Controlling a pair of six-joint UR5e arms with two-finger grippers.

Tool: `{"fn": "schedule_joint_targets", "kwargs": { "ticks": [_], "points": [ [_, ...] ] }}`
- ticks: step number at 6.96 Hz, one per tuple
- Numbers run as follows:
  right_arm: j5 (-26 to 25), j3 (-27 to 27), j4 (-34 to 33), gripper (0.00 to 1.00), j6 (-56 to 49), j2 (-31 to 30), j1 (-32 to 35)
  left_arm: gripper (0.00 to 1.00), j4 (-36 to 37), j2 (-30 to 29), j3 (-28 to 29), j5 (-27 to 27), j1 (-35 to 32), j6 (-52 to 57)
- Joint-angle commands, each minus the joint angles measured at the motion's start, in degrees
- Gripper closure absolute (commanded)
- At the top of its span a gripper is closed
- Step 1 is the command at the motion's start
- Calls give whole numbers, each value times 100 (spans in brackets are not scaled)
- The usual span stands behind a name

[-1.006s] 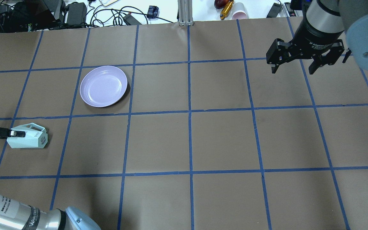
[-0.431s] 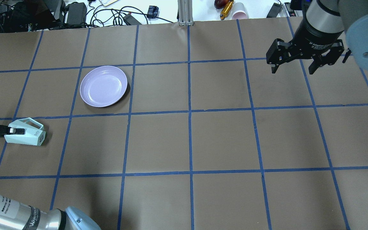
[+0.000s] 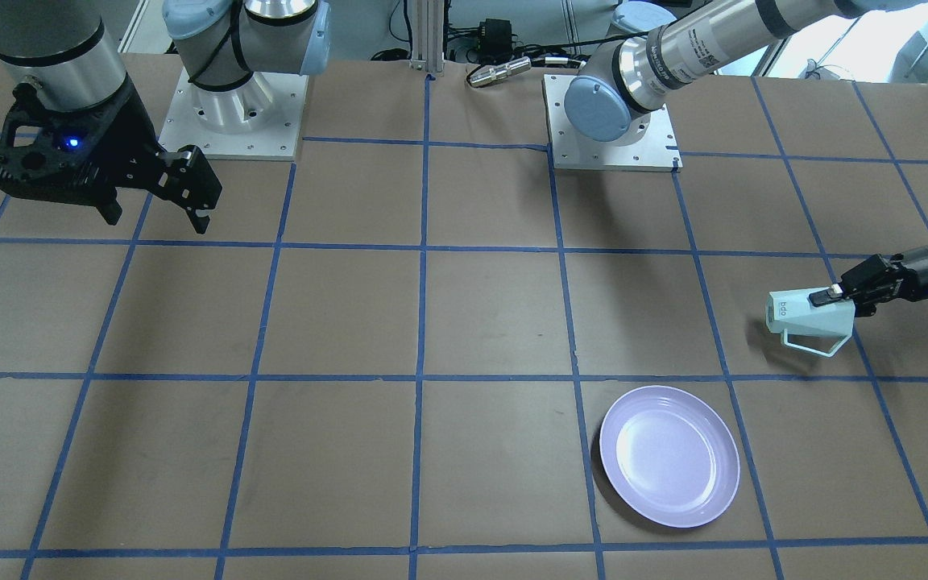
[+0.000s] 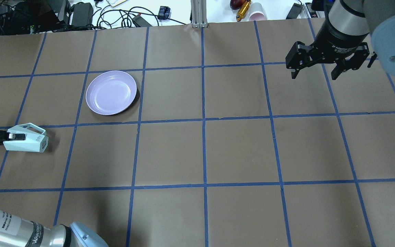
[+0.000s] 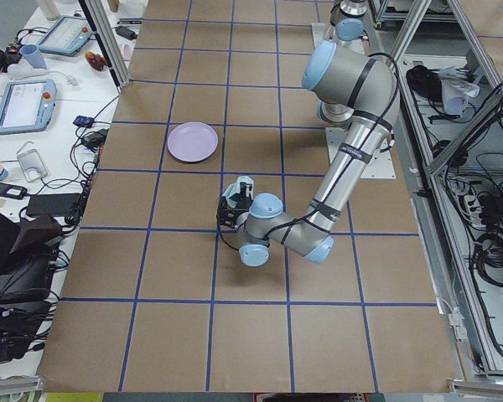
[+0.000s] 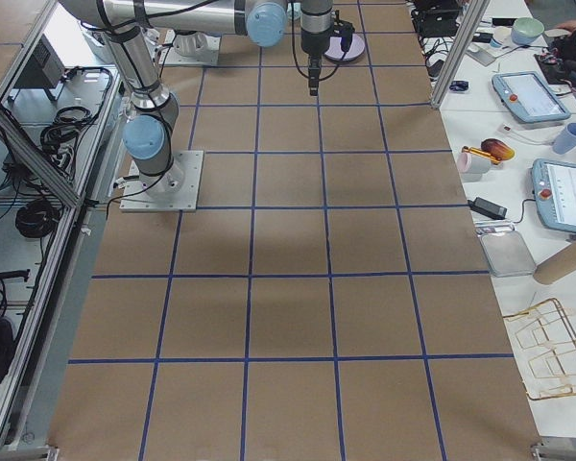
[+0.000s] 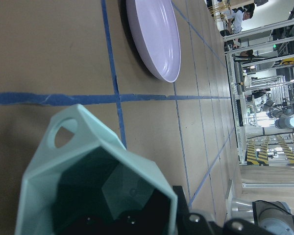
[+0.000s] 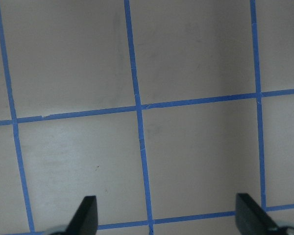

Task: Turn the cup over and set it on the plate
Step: 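Lift the cup with the left gripper toward the plate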

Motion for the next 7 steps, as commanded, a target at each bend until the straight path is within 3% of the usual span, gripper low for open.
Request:
{"fn": "schedule_joint_targets", "kwargs": {
  "ticks": [1, 7],
  "points": [
    [-3, 0, 0, 0, 0, 6, 0, 100, -2, 234, -8, -4, -69, -263],
    [6, 0, 0, 0, 0, -3, 0, 100, 401, 1508, -61, 40, -1227, -1887]
  ]
}}
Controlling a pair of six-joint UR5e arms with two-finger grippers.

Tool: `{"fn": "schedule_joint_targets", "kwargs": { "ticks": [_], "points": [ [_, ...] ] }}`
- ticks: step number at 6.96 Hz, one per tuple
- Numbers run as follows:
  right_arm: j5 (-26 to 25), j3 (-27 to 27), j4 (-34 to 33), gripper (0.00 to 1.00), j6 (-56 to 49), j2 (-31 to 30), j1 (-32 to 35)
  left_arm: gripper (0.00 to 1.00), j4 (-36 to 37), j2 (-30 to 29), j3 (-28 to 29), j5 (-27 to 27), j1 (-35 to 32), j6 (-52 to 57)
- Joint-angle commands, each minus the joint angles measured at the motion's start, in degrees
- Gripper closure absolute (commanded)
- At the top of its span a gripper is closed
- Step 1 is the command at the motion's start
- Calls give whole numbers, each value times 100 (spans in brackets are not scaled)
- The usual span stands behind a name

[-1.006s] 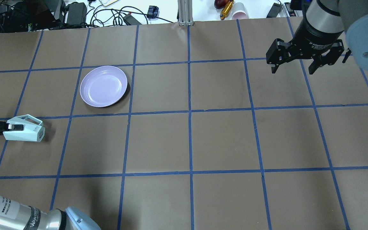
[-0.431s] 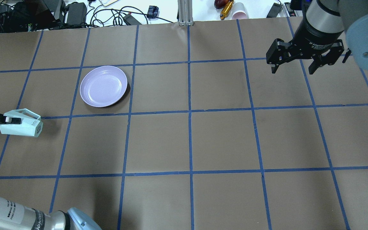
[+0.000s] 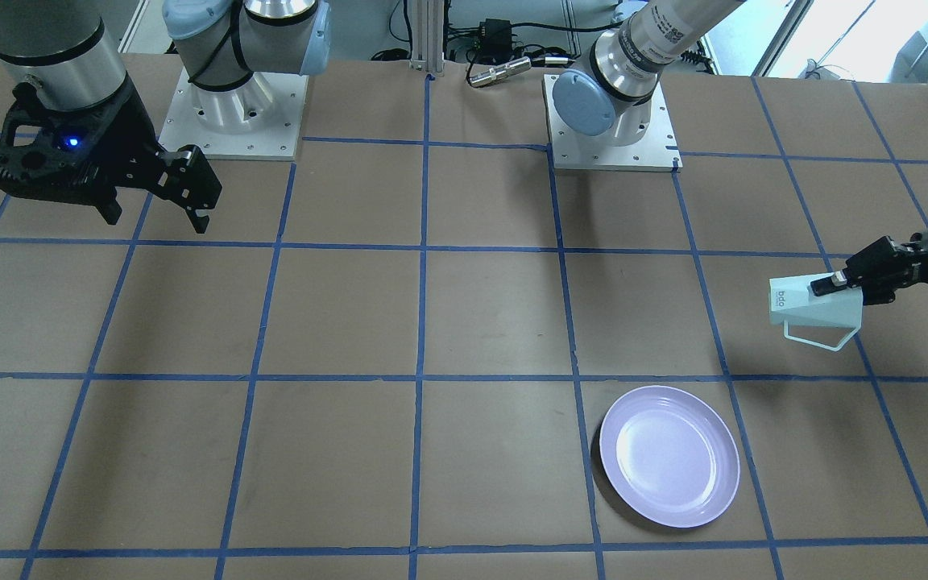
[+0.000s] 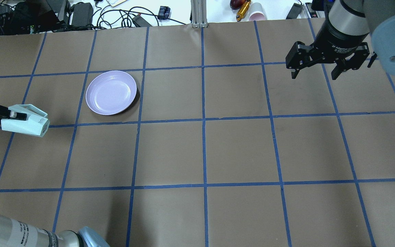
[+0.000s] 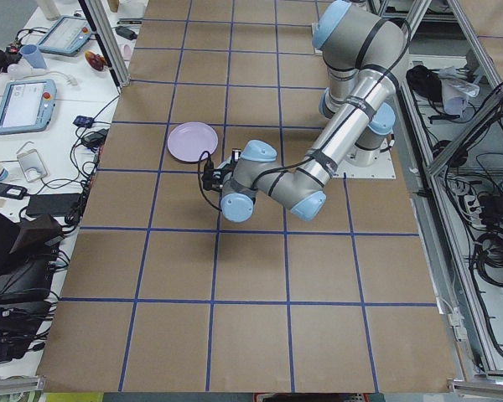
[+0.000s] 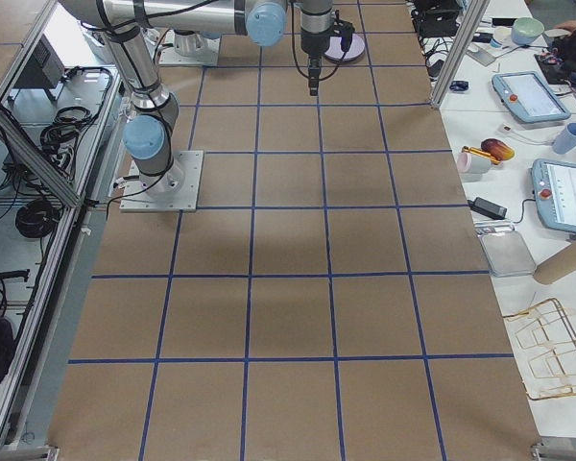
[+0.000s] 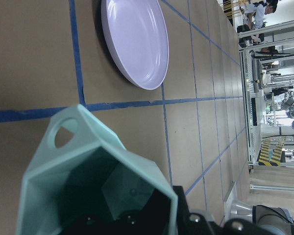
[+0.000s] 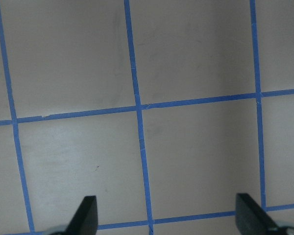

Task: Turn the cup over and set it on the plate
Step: 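Lift the cup with the left gripper toward the plate, then carry the cup over the plate with the left gripper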

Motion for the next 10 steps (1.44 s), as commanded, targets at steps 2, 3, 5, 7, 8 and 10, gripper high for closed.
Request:
{"fn": "schedule_joint_targets", "kwargs": {
  "ticks": [2, 3, 5, 7, 8, 10],
  "points": [
    [6, 0, 0, 0, 0, 0, 0, 100, 649, 539, -31, 29, -843, -1125],
    [-3, 0, 0, 0, 0, 8, 0, 100, 861, 645, -22, 29, -1115, -1502],
    [6, 0, 0, 0, 0, 0, 0, 100, 1466, 768, -57, 47, -1643, -2118],
    [6, 0, 0, 0, 0, 0, 0, 100, 2360, 848, -145, 256, -2336, -2926],
    [-3, 0, 0, 0, 0, 8, 0, 100, 2766, 856, -180, 693, -2618, -3252],
    [6, 0, 0, 0, 0, 0, 0, 100, 3391, 900, -207, 1203, -3014, -3352]
  ]
}}
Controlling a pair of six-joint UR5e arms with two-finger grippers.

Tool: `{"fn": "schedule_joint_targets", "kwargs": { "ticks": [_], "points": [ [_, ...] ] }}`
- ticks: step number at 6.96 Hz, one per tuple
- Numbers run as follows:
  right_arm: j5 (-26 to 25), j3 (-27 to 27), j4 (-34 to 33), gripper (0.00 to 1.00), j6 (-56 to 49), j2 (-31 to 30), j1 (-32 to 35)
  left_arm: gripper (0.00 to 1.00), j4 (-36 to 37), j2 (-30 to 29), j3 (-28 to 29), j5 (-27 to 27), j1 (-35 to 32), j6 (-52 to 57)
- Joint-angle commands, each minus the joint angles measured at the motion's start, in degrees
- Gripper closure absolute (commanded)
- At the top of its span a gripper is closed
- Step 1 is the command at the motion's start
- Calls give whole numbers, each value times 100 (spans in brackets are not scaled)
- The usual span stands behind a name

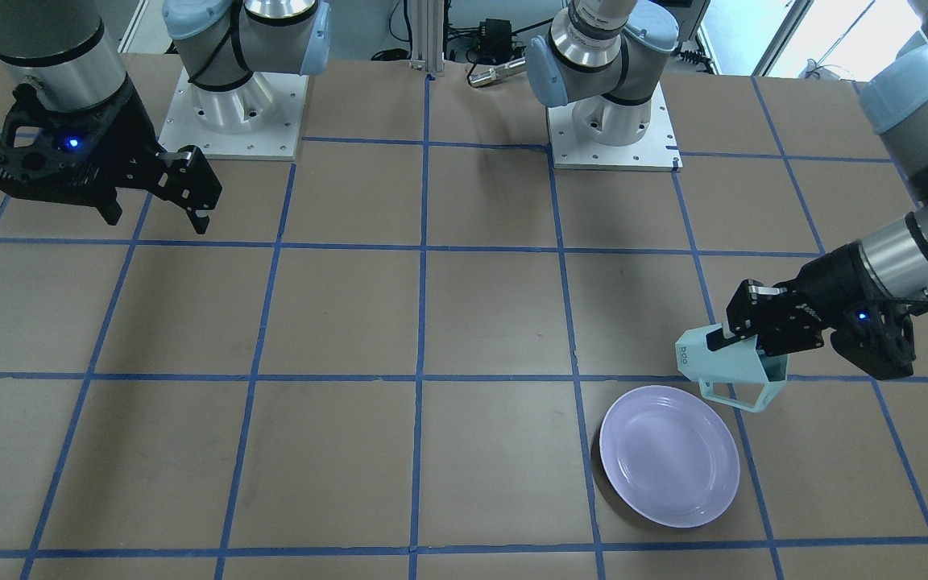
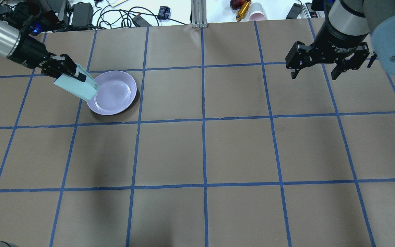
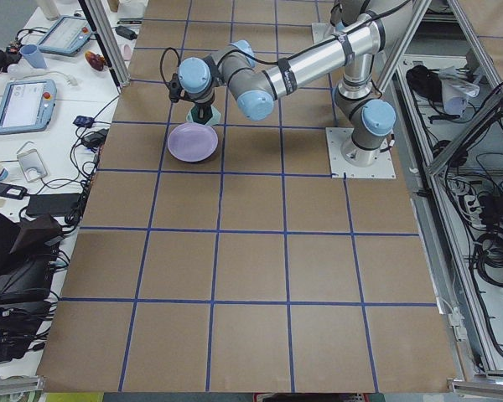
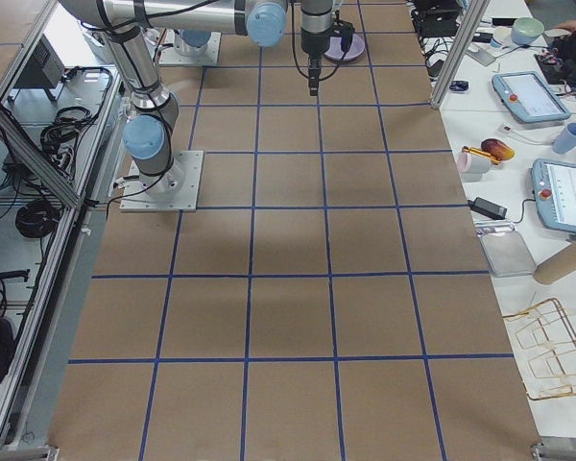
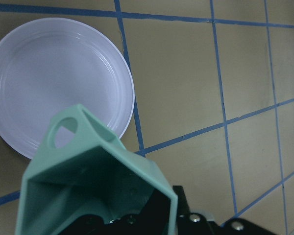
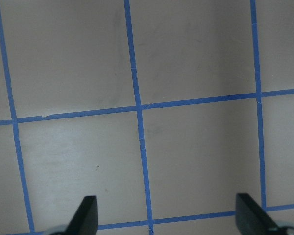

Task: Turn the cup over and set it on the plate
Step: 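Carry the cup over the plate with the left gripper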

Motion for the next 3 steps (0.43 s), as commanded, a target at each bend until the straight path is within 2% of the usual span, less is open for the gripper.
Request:
{"fn": "schedule_joint_targets", "kwargs": {
  "ticks": [1, 3],
  "points": [
    [2, 0, 0, 0, 0, 3, 0, 100, 777, 15, -26, 979, -539, -87],
    [-7, 0, 0, 0, 0, 3, 0, 100, 1385, -55, -131, 1658, -971, -87]
  ]
}}
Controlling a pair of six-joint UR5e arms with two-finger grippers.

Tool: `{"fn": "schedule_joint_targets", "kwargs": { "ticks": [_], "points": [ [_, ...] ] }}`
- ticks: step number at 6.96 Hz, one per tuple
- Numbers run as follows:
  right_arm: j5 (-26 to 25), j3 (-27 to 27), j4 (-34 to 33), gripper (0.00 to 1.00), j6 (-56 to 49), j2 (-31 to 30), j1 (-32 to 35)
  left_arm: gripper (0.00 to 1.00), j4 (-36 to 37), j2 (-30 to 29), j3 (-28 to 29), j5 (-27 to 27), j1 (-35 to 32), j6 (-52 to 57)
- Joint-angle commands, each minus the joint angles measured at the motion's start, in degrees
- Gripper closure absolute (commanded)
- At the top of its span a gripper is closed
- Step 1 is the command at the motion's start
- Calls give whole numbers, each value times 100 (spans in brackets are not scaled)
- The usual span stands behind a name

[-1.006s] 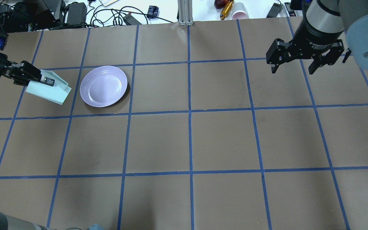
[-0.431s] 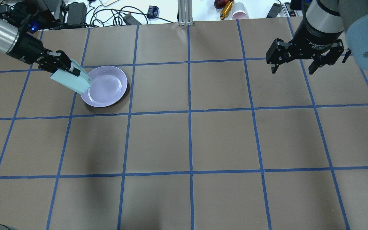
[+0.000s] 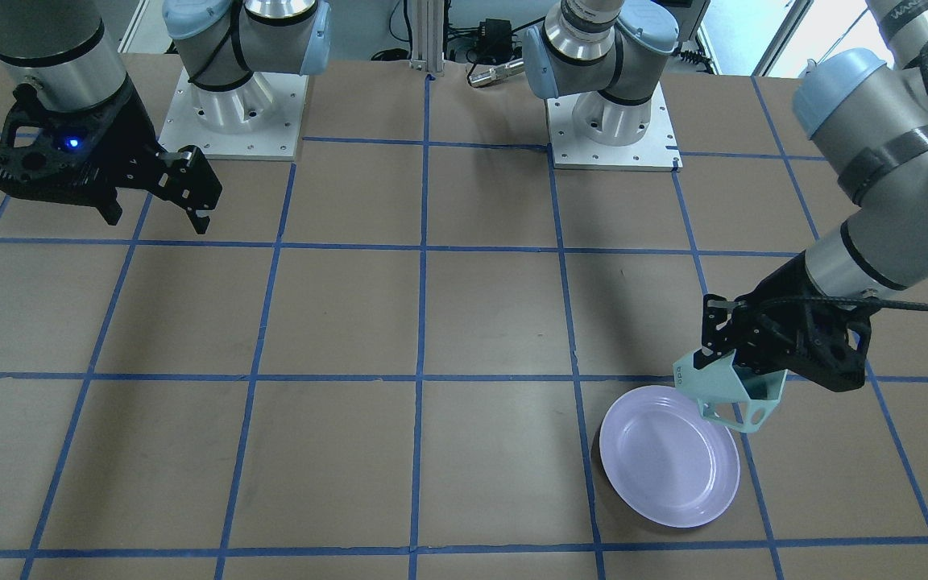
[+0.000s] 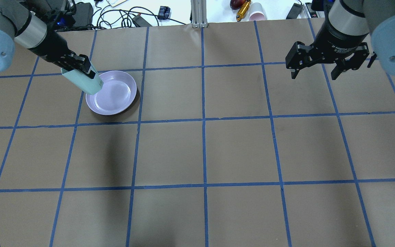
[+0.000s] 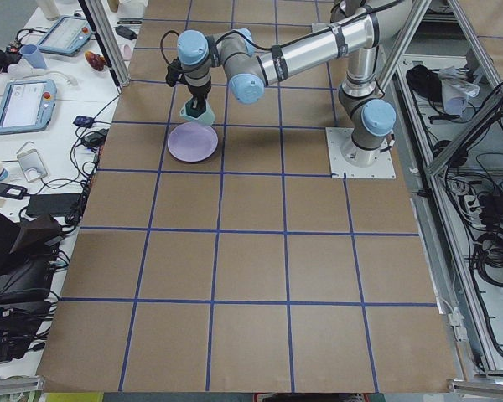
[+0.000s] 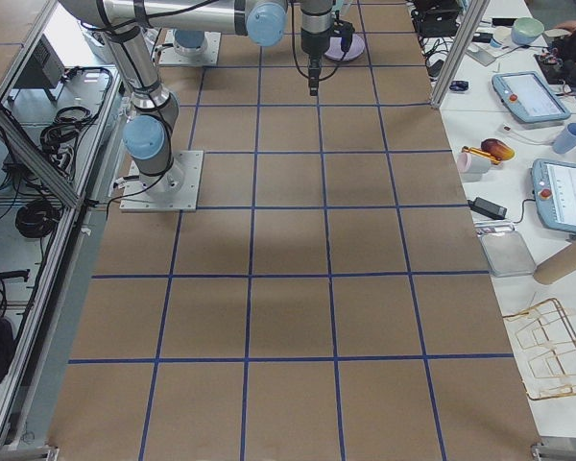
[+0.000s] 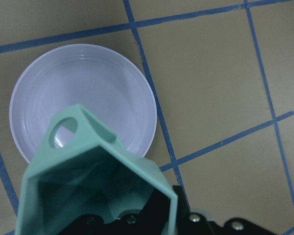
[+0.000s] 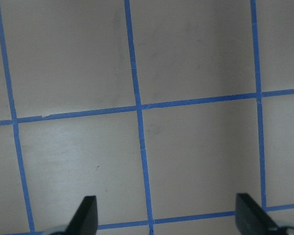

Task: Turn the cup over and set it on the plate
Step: 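Carry the cup over the plate with the left gripper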

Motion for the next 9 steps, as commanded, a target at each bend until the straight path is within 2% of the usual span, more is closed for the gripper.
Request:
{"fn": "schedule_joint_targets", "kwargs": {
  "ticks": [1, 3, 6, 9],
  "points": [
    [-7, 0, 0, 0, 0, 1, 0, 100, 827, -43, -220, 867, -383, 23],
    [2, 0, 0, 0, 0, -7, 0, 100, 1978, -34, -833, 1273, -700, 24],
    [2, 0, 0, 0, 0, 1, 0, 100, 3840, -121, -1949, 1302, -833, 41],
    [2, 0, 0, 0, 0, -7, 0, 100, 4346, -419, -2032, 1302, -815, 59]
  ]
}}
